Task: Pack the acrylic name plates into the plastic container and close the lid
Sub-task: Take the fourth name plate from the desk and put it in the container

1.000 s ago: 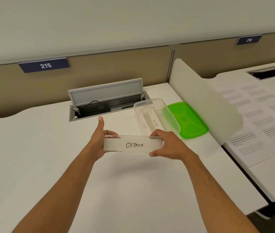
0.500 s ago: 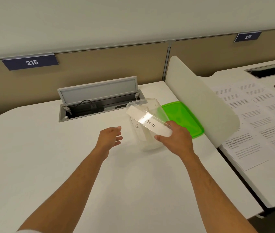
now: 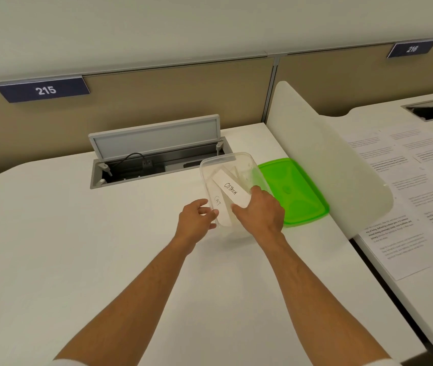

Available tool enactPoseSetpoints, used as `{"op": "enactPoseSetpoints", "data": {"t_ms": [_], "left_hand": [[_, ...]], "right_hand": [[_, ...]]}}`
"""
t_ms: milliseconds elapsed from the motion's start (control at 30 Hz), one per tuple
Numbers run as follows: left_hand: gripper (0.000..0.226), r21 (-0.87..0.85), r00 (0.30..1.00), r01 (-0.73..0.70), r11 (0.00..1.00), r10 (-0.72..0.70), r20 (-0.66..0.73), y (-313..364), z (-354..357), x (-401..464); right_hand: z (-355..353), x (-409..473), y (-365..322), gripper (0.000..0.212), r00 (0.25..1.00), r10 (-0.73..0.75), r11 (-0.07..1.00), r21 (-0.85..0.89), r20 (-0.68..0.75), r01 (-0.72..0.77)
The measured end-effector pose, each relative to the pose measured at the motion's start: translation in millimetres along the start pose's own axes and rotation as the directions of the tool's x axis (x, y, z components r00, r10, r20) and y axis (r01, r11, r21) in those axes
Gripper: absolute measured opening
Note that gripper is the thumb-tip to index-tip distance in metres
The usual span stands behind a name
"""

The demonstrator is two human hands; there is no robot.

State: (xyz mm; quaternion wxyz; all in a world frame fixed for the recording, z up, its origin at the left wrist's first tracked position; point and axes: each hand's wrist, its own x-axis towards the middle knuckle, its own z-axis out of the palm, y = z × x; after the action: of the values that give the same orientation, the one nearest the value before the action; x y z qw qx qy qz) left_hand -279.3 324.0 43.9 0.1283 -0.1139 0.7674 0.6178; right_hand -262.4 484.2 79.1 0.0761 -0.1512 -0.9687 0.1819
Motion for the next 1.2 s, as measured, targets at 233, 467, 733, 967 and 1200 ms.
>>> {"op": "enactPoseSetpoints", "data": {"t_ms": [233,467,733,967,1200], "left_hand": [[0.053,-0.033,1.0,0.007,0.999,-0.008,-0.015,-1.5,1.9,-0.2],[0.051,-0.096,1.0,0.018,0.995,-0.018,-0.005,-1.0,1.0,-1.6],[0.046,-0.093,0.999,-0.008,0.996,0.005,-0.031,-3.0,-0.5,-6.8],[0.037,0.023,0.989,-0.063,0.998,0.065,-0.133,-12.4,-25.1,-23.1],[0.032,0.108,0.965,-0.049,0.993,0.075,-0.252,-35.0,-97.3,-48.6]], "right_hand": [[13.9,3.4,-16.8,0.061,0.993,-0.014,0.999,-0.048,0.114,0.02],[24.4,1.8,-14.0,0.042,0.953,-0.037,0.999,-0.019,0.301,0.045],[24.1,-2.9,-14.6,0.034,0.977,-0.064,0.997,0.047,0.204,0.055],[20.4,-20.5,-41.3,0.032,0.983,-0.17,0.956,0.229,-0.07,0.182],[49.5,-55.5,-99.5,0.039,0.934,-0.357,0.886,0.313,-0.005,0.341]]}}
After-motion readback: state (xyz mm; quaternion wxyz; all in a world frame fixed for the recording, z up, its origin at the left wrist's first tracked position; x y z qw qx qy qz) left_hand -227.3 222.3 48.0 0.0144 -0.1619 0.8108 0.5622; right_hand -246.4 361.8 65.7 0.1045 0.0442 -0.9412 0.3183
